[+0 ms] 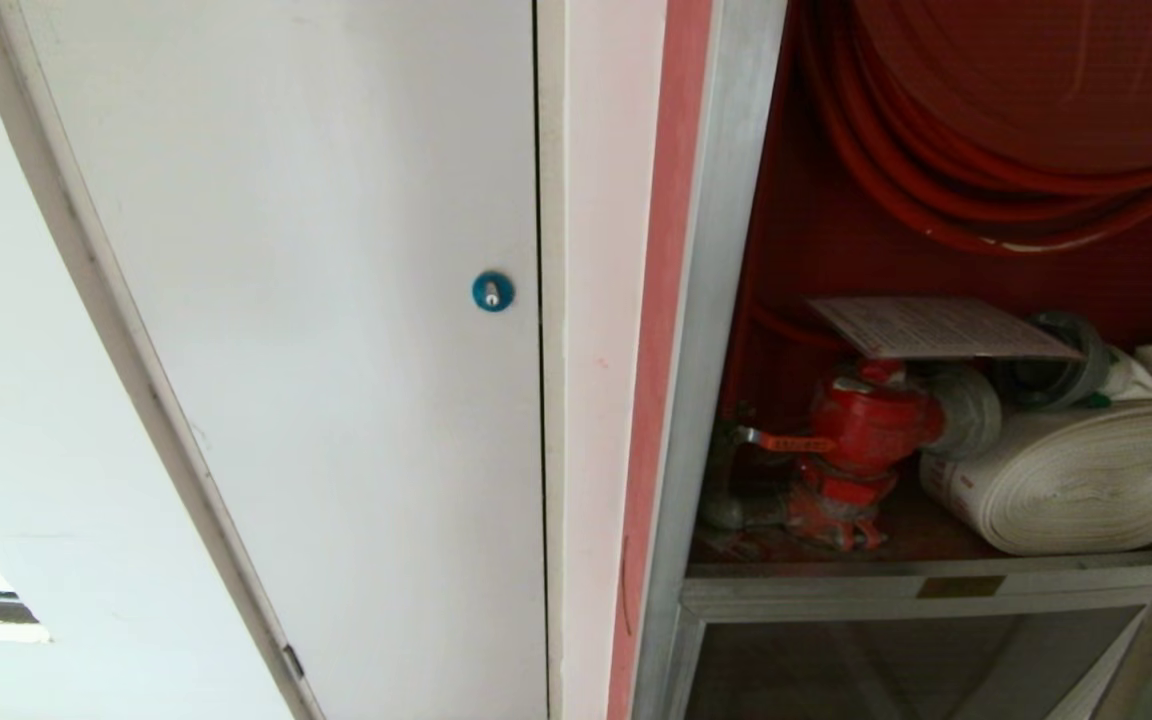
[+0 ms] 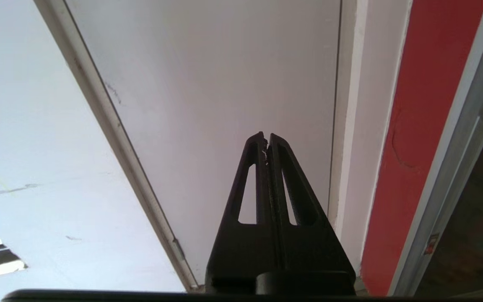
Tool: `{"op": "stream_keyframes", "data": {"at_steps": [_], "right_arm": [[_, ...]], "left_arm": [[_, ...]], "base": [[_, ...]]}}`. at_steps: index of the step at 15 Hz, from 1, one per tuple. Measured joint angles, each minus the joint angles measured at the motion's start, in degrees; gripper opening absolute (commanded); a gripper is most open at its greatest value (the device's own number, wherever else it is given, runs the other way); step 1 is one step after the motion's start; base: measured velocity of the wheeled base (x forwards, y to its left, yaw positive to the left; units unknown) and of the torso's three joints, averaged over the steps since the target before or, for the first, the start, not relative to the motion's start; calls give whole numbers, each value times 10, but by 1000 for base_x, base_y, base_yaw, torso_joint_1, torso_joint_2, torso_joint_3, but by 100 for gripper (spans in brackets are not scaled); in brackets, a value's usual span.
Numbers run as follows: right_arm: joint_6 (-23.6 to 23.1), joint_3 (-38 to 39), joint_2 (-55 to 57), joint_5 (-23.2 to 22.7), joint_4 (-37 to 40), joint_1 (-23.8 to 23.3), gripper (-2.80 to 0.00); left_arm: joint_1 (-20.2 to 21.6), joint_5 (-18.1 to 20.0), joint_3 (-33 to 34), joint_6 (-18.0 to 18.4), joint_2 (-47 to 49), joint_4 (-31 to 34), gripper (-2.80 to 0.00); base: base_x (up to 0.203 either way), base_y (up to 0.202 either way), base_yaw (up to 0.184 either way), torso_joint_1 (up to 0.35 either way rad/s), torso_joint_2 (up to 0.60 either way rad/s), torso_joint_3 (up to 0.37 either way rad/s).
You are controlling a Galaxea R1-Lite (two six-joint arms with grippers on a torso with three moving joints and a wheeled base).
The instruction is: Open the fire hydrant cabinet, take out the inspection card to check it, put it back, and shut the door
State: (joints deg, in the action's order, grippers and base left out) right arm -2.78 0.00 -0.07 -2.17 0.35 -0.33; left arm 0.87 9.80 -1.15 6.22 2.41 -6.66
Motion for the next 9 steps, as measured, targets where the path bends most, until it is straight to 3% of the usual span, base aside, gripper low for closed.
{"op": "stream_keyframes", "data": {"at_steps": [5, 9], "right_arm": [[0, 0, 0, 0, 0, 0, -280], [0, 0, 0, 0, 0, 0, -280]], "left_arm": [[0, -57, 9, 18, -22, 6, -280], [0, -68, 11, 5, -24, 59, -280]], "base": [[0, 0, 0, 0, 0, 0], [0, 0, 0, 0, 0, 0]]}}
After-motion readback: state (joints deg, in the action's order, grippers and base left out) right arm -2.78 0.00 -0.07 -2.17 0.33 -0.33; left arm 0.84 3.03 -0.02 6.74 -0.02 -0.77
